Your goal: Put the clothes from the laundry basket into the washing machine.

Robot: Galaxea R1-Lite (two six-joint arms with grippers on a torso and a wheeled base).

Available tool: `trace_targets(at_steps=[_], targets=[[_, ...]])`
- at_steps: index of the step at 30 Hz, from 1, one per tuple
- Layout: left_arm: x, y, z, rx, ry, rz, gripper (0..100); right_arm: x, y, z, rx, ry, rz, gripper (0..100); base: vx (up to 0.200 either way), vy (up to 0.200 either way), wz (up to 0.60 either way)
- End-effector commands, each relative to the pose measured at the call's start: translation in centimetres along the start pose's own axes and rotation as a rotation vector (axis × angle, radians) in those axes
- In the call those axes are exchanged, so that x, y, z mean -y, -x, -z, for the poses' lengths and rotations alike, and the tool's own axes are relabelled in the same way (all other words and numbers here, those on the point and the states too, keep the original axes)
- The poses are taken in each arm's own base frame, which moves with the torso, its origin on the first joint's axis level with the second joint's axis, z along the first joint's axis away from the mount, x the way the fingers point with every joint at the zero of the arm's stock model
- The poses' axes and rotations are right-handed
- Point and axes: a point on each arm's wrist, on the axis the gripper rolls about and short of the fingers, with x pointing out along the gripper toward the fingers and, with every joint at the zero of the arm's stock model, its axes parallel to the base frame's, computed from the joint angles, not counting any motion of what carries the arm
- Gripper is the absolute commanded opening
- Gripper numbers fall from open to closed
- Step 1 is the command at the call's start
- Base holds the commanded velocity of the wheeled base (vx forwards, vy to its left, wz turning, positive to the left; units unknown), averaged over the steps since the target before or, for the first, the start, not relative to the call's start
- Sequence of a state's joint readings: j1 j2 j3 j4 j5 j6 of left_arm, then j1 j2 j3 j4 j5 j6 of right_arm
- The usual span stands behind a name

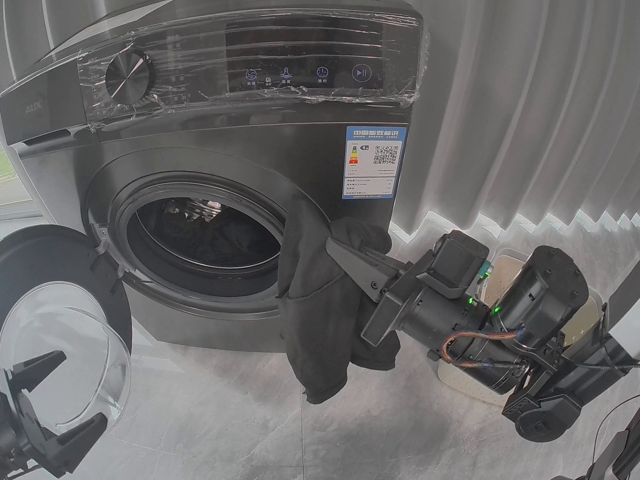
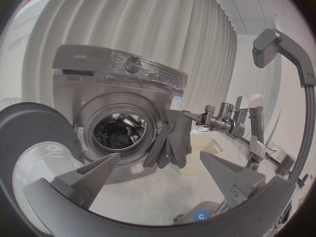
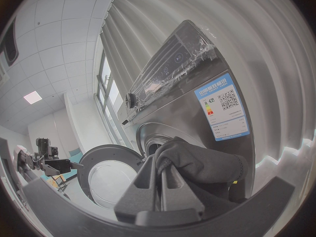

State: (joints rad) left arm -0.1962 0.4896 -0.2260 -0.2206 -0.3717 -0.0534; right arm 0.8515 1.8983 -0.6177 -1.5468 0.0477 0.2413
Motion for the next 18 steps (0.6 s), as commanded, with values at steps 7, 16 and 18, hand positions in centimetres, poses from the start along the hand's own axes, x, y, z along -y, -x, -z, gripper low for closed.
trace_targets(at_steps=[7, 16, 18], targets=[[-0.1, -10.8, 0.5, -0.354, 0.059, 0.362, 100, 0.4, -0.1, 1.0, -0.019, -0.02, 0.053, 0, 0.0, 0.0, 0.0], [-0.3, -15.2, 2.5, -0.391, 0.068, 0.381, 100, 0.4, -0.1, 0.8, -0.015, -0.03, 0.056, 0, 0.0, 0.0, 0.0], [-0.2, -15.5, 2.6, -0.401, 0.078, 0.394, 100, 0.4, -0.1, 0.9, -0.015, -0.03, 0.055, 0, 0.0, 0.0, 0.0]])
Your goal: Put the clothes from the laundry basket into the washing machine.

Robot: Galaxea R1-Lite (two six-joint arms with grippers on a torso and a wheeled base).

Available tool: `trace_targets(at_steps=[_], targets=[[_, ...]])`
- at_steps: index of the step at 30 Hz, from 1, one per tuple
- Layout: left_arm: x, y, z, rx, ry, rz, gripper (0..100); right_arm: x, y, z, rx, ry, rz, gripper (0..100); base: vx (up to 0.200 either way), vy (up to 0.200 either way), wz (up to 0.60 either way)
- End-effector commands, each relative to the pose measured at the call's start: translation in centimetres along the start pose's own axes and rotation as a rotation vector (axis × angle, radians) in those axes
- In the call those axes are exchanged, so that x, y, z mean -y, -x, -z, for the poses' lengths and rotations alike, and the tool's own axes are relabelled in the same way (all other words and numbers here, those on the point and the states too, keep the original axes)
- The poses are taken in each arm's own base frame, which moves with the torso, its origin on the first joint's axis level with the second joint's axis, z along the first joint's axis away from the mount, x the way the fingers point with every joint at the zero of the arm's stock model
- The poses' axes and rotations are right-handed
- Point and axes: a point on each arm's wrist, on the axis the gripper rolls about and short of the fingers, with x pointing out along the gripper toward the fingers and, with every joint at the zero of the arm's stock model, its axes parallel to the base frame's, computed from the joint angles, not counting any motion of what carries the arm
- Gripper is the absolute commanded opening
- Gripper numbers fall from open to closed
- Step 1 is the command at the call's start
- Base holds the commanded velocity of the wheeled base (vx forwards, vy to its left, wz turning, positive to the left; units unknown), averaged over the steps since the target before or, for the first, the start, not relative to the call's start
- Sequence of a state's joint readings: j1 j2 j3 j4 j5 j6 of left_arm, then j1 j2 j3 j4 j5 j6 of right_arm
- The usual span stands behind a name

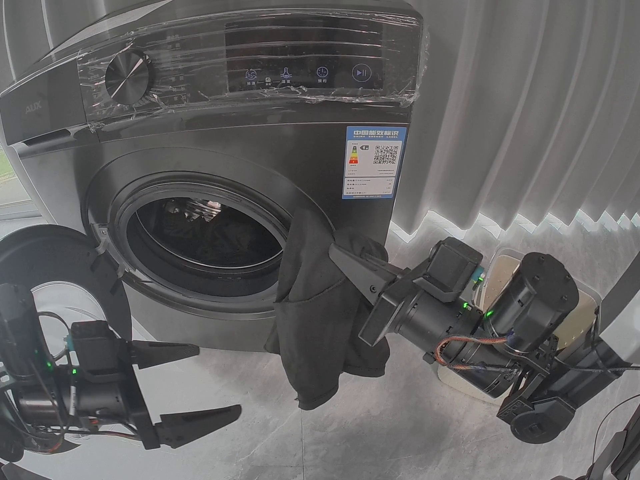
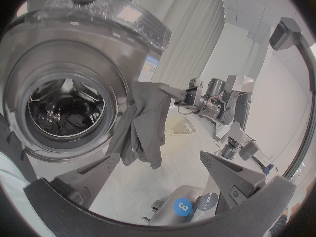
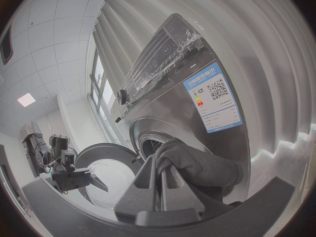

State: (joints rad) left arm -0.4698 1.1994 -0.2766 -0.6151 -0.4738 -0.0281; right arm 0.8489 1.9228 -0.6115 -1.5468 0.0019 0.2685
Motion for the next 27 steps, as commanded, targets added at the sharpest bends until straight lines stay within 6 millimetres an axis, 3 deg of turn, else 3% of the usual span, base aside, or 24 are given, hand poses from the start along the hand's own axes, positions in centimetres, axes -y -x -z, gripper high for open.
trace_targets(at_steps=[1, 10, 13, 27], targets=[[-0.9, -3.3, 1.5, -0.122, 0.075, 0.047, 100, 0.0, 0.0, 0.0, 0.001, -0.005, 0.001, 0, 0.0, 0.0, 0.0], [-0.7, -6.0, 2.2, -0.175, 0.121, 0.1, 100, -0.1, -0.1, -0.1, 0.006, -0.004, -0.002, 0, 0.0, 0.0, 0.0], [-1.4, -7.8, 2.0, -0.157, 0.133, 0.103, 100, 0.0, -0.1, -0.1, 0.006, -0.007, 0.002, 0, 0.0, 0.0, 0.0], [-1.6, -11.1, 3.1, -0.132, 0.185, 0.134, 100, -0.3, 0.0, -0.6, 0.026, -0.02, 0.011, 0, 0.0, 0.0, 0.0]])
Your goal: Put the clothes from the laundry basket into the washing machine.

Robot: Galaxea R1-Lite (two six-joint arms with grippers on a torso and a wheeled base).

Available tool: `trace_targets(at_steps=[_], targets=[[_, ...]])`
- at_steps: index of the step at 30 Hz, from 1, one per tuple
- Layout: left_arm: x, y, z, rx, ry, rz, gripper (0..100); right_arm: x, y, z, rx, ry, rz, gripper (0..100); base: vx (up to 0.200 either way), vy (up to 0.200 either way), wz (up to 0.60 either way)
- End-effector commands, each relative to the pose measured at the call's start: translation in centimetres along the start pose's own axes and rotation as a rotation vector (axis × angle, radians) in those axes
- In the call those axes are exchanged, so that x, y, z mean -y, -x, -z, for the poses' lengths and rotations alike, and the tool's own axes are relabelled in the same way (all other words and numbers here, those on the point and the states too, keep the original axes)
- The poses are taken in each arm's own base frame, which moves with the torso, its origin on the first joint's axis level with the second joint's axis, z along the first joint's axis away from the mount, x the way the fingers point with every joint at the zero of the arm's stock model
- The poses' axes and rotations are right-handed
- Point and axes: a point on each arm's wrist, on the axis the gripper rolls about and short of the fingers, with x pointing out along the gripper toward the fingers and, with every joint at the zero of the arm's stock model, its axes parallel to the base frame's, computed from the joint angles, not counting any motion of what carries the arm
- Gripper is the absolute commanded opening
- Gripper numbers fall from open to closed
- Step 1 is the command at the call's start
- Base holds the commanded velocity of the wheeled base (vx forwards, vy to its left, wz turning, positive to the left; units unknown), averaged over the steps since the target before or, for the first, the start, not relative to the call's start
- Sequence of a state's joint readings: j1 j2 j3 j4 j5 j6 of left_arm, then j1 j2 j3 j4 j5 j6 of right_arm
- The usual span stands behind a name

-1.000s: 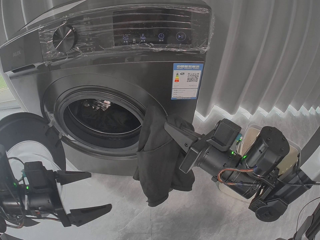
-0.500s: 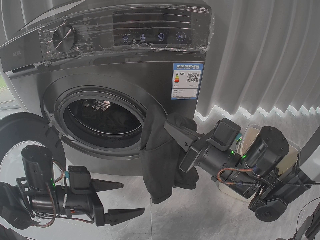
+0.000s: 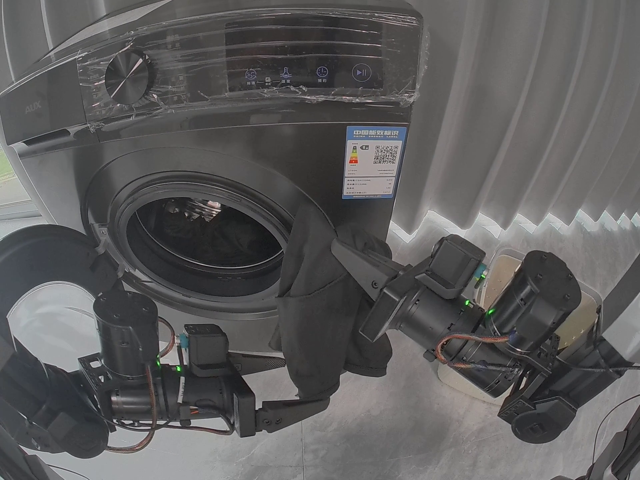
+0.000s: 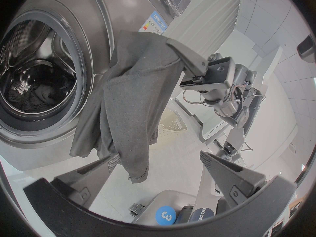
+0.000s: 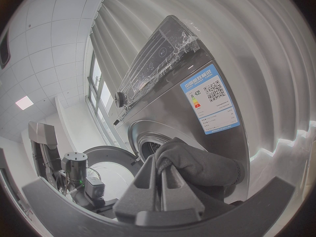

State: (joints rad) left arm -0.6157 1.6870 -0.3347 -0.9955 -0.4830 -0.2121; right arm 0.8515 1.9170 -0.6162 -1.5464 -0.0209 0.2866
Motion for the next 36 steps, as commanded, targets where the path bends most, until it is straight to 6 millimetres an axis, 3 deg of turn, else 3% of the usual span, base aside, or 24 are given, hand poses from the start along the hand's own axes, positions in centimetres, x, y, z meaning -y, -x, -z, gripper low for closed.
trace_targets(at_steps=[1, 20, 21, 30, 36], targets=[[-0.8, -1.3, 1.1, -0.052, 0.027, -0.01, 100, -0.2, 0.1, -0.3, 0.011, -0.001, -0.006, 0, 0.0, 0.0, 0.0], [-2.2, -4.4, 1.4, -0.06, 0.02, -0.002, 100, -0.4, 0.1, -0.3, 0.01, -0.003, -0.01, 0, 0.0, 0.0, 0.0], [-2.3, -4.6, 1.5, -0.06, 0.019, -0.003, 0, -0.3, 0.1, -0.3, 0.01, -0.002, -0.008, 0, 0.0, 0.0, 0.0], [-2.2, -4.7, 0.8, 0.009, -0.006, 0.009, 0, 0.1, 0.2, -0.3, 0.007, 0.001, 0.007, 0, 0.0, 0.0, 0.0], [-1.0, -3.2, 0.6, 0.06, -0.038, 0.03, 0, 1.6, 0.4, -0.5, 0.009, 0.012, 0.052, 0, 0.0, 0.0, 0.0]])
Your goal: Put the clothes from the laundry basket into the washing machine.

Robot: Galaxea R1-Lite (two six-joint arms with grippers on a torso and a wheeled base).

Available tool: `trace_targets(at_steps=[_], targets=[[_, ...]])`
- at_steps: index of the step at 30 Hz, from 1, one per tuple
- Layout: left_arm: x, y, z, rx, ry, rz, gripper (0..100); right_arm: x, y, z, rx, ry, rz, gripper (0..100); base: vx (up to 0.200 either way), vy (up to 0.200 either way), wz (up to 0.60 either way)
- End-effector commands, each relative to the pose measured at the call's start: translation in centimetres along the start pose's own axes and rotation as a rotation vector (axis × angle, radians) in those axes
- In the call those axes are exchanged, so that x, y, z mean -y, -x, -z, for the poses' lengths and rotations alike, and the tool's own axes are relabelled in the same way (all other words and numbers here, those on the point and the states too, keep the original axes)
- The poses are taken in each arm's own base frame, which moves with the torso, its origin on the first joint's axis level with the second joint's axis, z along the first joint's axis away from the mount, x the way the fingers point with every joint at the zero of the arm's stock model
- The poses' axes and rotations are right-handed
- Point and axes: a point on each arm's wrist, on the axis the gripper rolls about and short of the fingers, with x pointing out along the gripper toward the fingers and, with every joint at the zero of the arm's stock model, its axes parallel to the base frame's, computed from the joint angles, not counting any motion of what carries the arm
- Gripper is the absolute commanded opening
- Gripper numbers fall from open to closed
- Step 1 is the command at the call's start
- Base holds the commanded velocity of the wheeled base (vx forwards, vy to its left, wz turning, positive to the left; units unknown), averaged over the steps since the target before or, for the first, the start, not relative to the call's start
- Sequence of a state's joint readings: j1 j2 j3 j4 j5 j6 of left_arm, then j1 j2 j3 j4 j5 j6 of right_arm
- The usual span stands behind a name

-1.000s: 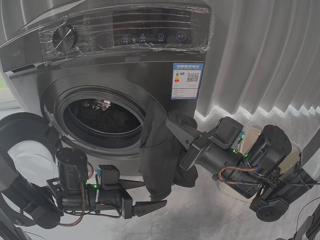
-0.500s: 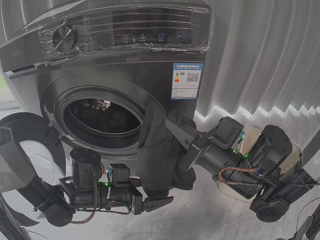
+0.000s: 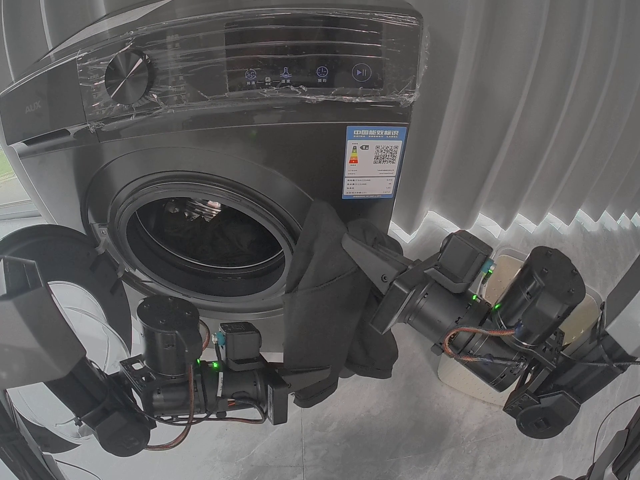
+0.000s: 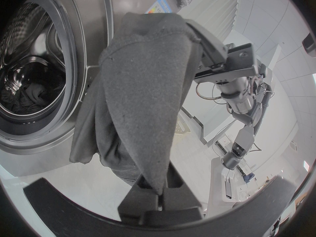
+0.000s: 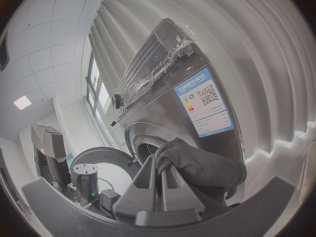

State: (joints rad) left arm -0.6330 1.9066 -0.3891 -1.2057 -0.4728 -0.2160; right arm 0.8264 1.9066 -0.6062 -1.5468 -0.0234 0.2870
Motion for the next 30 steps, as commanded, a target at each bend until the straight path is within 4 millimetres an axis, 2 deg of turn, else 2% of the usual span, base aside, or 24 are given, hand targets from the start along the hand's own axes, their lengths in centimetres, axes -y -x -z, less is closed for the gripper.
trace_targets(at_steps=[1, 7, 12, 16, 17, 19, 25, 27, 30], targets=[[1.1, 1.2, -0.3, 0.032, -0.019, 0.021, 0, 1.1, 0.2, 0.0, -0.005, 0.008, 0.035, 0, 0.0, 0.0, 0.0], [2.8, 3.4, -1.2, 0.119, -0.038, 0.061, 0, 3.6, 2.2, 1.0, -0.086, 0.016, 0.121, 0, 0.0, 0.0, 0.0], [4.0, 4.2, -2.4, 0.192, -0.035, 0.109, 0, 3.8, 3.5, 1.9, -0.145, -0.002, 0.136, 0, 0.0, 0.0, 0.0], [4.3, 4.1, -2.6, 0.205, -0.041, 0.122, 0, 3.7, 3.6, 2.0, -0.15, -0.003, 0.131, 0, 0.0, 0.0, 0.0], [4.4, 4.1, -2.7, 0.209, -0.045, 0.127, 0, 3.5, 3.6, 2.0, -0.154, -0.004, 0.121, 100, 0.0, 0.0, 0.0], [4.6, 4.0, -2.9, 0.226, -0.053, 0.136, 0, 3.5, 3.8, 2.2, -0.163, -0.006, 0.124, 100, 0.0, 0.0, 0.0], [4.9, 4.0, -3.8, 0.293, -0.082, 0.152, 0, 4.2, 6.0, 3.5, -0.258, -0.009, 0.174, 100, 0.0, 0.0, 0.0], [5.0, 3.7, -4.6, 0.323, -0.093, 0.153, 0, 4.6, 7.7, 4.2, -0.322, -0.01, 0.205, 100, 0.0, 0.0, 0.0], [5.1, 3.3, -5.7, 0.377, -0.1, 0.125, 0, 5.2, 9.0, 4.5, -0.367, -0.009, 0.241, 100, 0.0, 0.0, 0.0]])
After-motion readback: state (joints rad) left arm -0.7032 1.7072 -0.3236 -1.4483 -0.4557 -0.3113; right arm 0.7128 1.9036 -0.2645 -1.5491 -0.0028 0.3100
